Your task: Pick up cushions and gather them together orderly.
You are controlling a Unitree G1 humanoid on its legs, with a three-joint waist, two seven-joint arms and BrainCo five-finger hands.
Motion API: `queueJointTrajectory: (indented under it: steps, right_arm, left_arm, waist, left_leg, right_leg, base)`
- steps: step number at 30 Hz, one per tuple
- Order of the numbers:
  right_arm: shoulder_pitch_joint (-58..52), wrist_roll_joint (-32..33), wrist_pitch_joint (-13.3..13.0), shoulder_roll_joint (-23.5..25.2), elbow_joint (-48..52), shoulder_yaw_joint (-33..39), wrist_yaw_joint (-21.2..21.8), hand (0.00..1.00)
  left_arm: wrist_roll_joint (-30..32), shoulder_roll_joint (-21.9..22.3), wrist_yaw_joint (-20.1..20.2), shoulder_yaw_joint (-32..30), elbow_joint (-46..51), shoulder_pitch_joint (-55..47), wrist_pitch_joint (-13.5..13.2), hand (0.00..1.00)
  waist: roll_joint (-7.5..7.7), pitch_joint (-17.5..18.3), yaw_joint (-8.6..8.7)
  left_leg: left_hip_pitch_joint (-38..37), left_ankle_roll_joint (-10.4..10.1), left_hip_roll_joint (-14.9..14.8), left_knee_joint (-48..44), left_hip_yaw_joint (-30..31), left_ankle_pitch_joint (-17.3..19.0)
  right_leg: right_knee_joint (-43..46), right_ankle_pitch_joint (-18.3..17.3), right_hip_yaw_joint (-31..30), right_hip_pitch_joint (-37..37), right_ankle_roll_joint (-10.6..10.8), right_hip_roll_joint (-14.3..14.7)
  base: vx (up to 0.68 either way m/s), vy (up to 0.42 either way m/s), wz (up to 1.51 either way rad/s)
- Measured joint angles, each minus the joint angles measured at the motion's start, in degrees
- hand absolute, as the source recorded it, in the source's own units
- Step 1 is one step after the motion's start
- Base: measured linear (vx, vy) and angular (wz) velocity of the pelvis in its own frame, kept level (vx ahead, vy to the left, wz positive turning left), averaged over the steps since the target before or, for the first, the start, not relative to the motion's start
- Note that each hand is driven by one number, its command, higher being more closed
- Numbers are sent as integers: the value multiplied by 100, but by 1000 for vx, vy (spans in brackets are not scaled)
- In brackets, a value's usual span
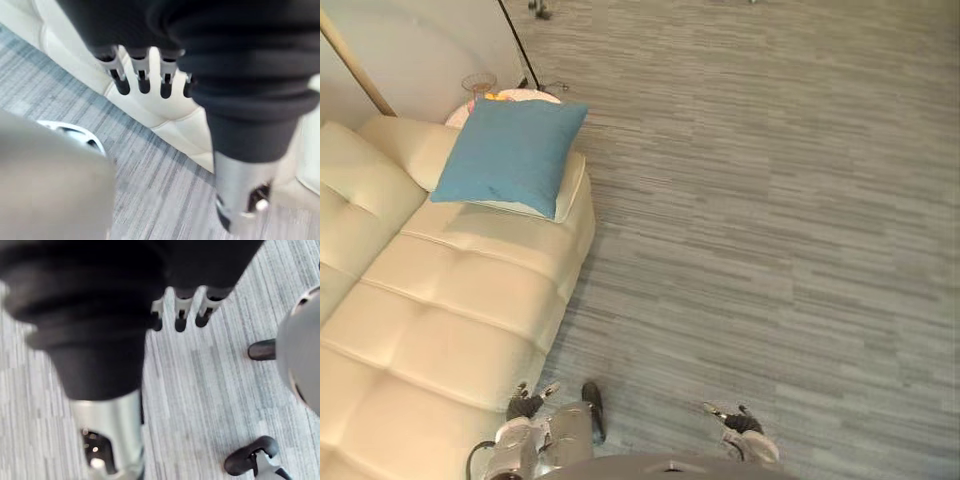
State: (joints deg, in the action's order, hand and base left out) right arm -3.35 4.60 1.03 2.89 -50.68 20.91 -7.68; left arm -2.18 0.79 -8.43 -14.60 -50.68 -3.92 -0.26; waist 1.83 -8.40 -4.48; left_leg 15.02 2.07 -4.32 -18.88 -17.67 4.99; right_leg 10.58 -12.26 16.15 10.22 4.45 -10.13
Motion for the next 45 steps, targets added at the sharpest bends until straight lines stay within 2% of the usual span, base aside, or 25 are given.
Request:
queueJointTrajectory:
  steps: [2,3,5,8,10,12,14,15,17,18,19,21,22,25,26,27,28,30,32,35,36,37,38,41,45]
  right_arm:
    - [-2,-43,19,82,0,-7,-8,0]
    - [16,-47,19,77,-14,-73,2,0]
    - [72,-50,-25,53,22,-188,6,0]
    - [98,-51,-69,-17,7,-220,1,0]
    - [118,-48,-86,-81,-35,-213,3,0]
    - [150,-50,-80,-119,-62,-136,1,0]
    - [196,-49,-80,-141,-100,20,-4,0]
    - [188,-49,-80,-173,-109,69,-6,0]
    - [161,-50,-69,-178,-108,119,-6,0]
    - [62,-50,-68,-163,-103,142,-9,0]
    - [18,-44,-67,-185,-89,182,-5,0]
    - [24,-53,-78,-284,-15,229,-2,0]
    - [73,-45,-84,-312,-33,264,-1,0]
    - [91,-44,-81,-319,-75,285,-1,0]
    - [75,-46,-80,-322,-85,262,-1,0]
    - [54,-48,-75,-367,-119,175,-1,0]
    - [42,-48,-78,-392,-137,138,-1,0]
    - [81,-42,-73,-443,-209,66,-16,0]
    - [73,-36,-58,-438,-212,36,-35,0]
    - [76,-22,-21,-419,-195,41,-37,0]
    - [67,-22,1,-424,-192,62,-40,0]
    - [58,-23,23,-391,-204,59,-43,0]
    - [39,-26,38,-311,-204,56,-43,0]
    - [80,-29,42,-137,-229,52,-41,0]
    - [104,-50,28,-201,-222,-14,-26,0]
  left_arm:
    - [2,-13,-11,12,-50,17,-1,0]
    - [4,-60,-14,129,-131,17,6,0]
    - [4,-199,-6,426,-263,26,27,0]
    - [3,-255,-7,582,-396,14,40,0]
    - [4,-252,-3,625,-449,33,43,0]
    - [6,-238,1,635,-490,111,43,0]
    - [14,-226,-1,628,-526,147,48,0]
    - [17,-219,0,626,-567,150,51,0]
    - [17,-218,-3,573,-582,135,51,0]
    - [20,-230,-4,542,-591,127,51,0]
    - [21,-203,-1,532,-625,138,51,0]
    - [31,-48,11,507,-663,105,49,0]
    - [52,35,43,488,-668,126,35,0]
    - [48,29,44,424,-679,86,39,0]
    - [47,14,46,355,-659,87,39,0]
    - [32,7,39,329,-623,63,39,0]
    - [5,11,40,329,-609,53,38,0]
    - [0,21,43,339,-475,51,33,0]
    - [-1,32,41,346,-378,33,18,0]
    - [5,43,37,369,-323,38,17,0]
    - [5,53,37,378,-324,34,18,0]
    - [8,72,38,347,-339,48,19,0]
    - [25,-30,37,358,-338,45,20,0]
    - [49,-154,46,336,-387,87,22,0]
    - [23,-117,51,357,-508,76,36,0]
  waist:
    - [54,24,-86]
    - [48,49,-61]
    - [4,38,54]
    - [-4,17,146]
    - [-14,16,230]
    - [-28,8,293]
    - [-81,-55,295]
    - [-115,-111,306]
    - [-89,-122,294]
    - [-40,-129,307]
    - [-73,-134,330]
    - [-319,-20,343]
    - [-406,-21,312]
    - [-445,-3,362]
    - [-457,-13,372]
    - [-465,-49,325]
    - [-473,-52,314]
    - [-529,-86,243]
    - [-519,-91,203]
    - [-510,-87,163]
    - [-529,-76,161]
    - [-468,-55,104]
    - [-289,21,114]
    - [-39,50,78]
    - [-188,6,10]
  left_leg:
    - [-248,99,60,-290,-127,392]
    - [-465,113,114,-297,-163,580]
    - [-885,125,164,-166,-167,756]
    - [-1759,106,236,443,-103,771]
    - [-2162,70,218,775,-10,749]
    - [-2237,53,171,917,81,746]
    - [-2382,-96,60,1068,133,786]
    - [-2535,-221,-22,1132,187,847]
    - [-2718,-430,-76,1176,215,970]
    - [-2890,-573,-83,1215,285,1074]
    - [-3036,-669,-176,1223,376,1189]
    - [-3160,-643,-441,1343,501,1263]
    - [-3125,-670,-547,1239,629,1037]
    - [-2818,-745,-739,296,963,756]
    - [-2428,-931,-861,-651,1174,604]
    - [-1778,-1104,-1032,-2160,1444,35]
    - [-1551,-1117,-1107,-2644,1448,28]
    - [-797,-883,-1225,-3782,1195,439]
    - [-498,-802,-1173,-3561,854,633]
    - [-407,-610,-777,-1225,191,597]
    - [-427,-559,-606,-131,27,187]
    - [-513,-257,-430,358,-9,-375]
    - [-635,-242,-218,630,-36,-447]
    - [-703,-58,57,752,-101,-318]
    - [-1374,21,240,893,-147,57]
  right_leg:
    - [901,47,-323,-188,37,-233]
    - [1716,218,-503,-462,221,-381]
    - [3569,619,-783,-1213,289,-568]
    - [4530,292,-247,-1836,154,-608]
    - [3536,-84,116,-2107,61,-323]
    - [2394,-68,286,-2306,-26,-121]
    - [1045,390,357,-2494,-97,79]
    - [284,830,348,-2495,-94,132]
    - [-286,1317,337,-2485,-38,76]
    - [-296,1447,329,-2479,-84,-5]
    - [25,1890,338,-2511,-196,-38]
    - [845,1459,390,-2829,-341,147]
    - [1179,1115,398,-2942,-435,217]
    - [1189,803,498,-2685,-488,342]
    - [1156,717,547,-2504,-472,392]
    - [1051,562,555,-2189,-540,485]
    - [1003,501,558,-2092,-592,536]
    - [674,407,528,-1491,-666,638]
    - [429,407,504,-1174,-639,633]
    - [61,495,469,-833,-381,531]
    - [-3,452,476,-744,-249,517]
    - [7,373,435,-655,-106,459]
    - [-89,381,396,-598,-51,388]
    - [-184,402,319,-568,49,156]
    - [1249,375,44,-712,141,-206]
  base:
    - [463,244,-16]
    - [416,221,-20]
    - [336,154,-1]
    - [404,90,19]
    - [334,-35,23]
    - [265,-92,28]
    - [301,-167,17]
    - [250,-159,19]
    - [305,-234,23]
    - [454,-395,27]
    - [402,-367,30]
    - [462,-374,3]
    - [411,-319,-16]
    - [335,-283,4]
    - [442,-263,7]
    - [360,-197,2]
    - [357,-123,-7]
    - [386,-64,-9]
    - [312,-10,-14]
    - [286,78,-15]
    - [385,192,4]
    - [337,163,16]
    - [340,142,17]
    - [296,103,7]
    - [216,144,-4]
